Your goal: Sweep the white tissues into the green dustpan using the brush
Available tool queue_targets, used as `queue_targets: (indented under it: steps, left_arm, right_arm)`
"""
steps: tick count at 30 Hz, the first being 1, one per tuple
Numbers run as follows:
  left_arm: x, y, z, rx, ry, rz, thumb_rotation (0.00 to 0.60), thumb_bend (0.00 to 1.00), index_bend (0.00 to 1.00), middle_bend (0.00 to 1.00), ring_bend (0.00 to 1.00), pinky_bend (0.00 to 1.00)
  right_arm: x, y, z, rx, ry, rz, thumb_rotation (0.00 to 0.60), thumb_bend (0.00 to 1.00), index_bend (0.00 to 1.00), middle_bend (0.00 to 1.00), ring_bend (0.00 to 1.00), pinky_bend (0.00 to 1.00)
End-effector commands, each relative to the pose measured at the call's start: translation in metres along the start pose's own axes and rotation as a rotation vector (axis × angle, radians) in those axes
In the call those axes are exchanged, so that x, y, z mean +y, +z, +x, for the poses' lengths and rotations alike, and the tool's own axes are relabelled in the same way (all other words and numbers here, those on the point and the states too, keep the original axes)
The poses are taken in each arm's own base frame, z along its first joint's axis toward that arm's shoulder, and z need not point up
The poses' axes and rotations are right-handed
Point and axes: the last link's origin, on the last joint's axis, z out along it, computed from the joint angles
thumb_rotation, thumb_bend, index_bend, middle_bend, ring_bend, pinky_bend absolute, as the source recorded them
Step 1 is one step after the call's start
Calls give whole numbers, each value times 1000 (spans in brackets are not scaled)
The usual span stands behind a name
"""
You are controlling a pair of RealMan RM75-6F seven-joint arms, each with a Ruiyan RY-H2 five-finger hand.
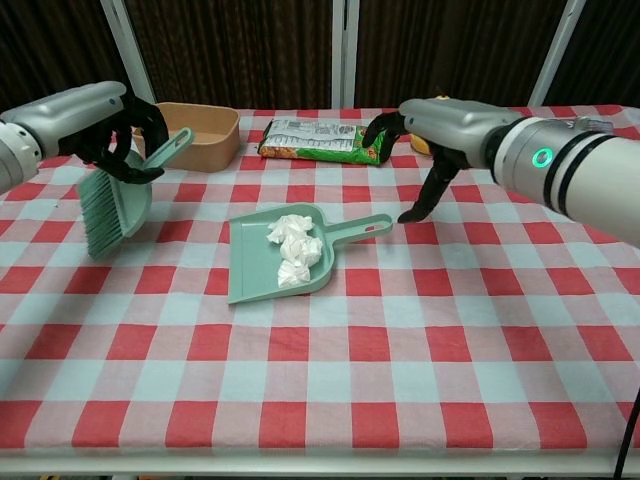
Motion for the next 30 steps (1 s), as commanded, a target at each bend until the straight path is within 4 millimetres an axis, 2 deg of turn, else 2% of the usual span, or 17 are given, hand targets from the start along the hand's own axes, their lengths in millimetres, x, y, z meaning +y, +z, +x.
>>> queue_targets:
  steps: [1, 3, 7, 13, 17, 21, 23, 26, 30]
  left_arm:
    - [-4, 0, -3, -72, 134, 29, 600, 467, 386, 488, 635, 751]
    - [-3, -1, -4, -80, 152, 37, 600, 419, 327, 450, 612, 748]
    - [-3, -4, 0, -69, 158, 58, 600, 390, 299, 420, 570, 748]
    - [-19, -23, 26, 3, 101, 92, 600, 345, 280, 411, 542, 727]
    - [-43, -49, 53, 107, 42, 140, 600, 315, 274, 410, 527, 665]
    - [-72, -79, 76, 230, 125, 176, 600, 280, 285, 414, 511, 582]
    - [-91, -97, 79, 251, 204, 198, 600, 254, 309, 418, 504, 550]
    - [-113, -127, 83, 251, 294, 242, 600, 198, 319, 402, 430, 439]
    - [-129, -168, 88, 247, 349, 292, 600, 163, 305, 367, 342, 315]
  right_arm:
    - [22, -19, 17, 45, -17, -21, 600, 0, 185, 254, 74, 89]
    - [31, -27, 23, 57, -26, -31, 600, 0, 185, 254, 73, 89]
    - [52, -46, 32, 72, -43, -52, 600, 0, 184, 255, 74, 89]
    - [91, -80, 43, 115, -38, -104, 600, 0, 184, 273, 87, 88]
    - [119, -108, 51, 154, -22, -143, 600, 11, 181, 272, 87, 97]
    - [150, -140, 59, 190, -21, -197, 600, 61, 179, 248, 77, 99]
    - [166, -158, 63, 219, -26, -232, 600, 100, 169, 225, 48, 95]
    - [184, -186, 65, 248, -4, -265, 600, 112, 117, 152, 2, 25]
    - [199, -219, 64, 287, 17, -300, 600, 113, 17, 89, 0, 0]
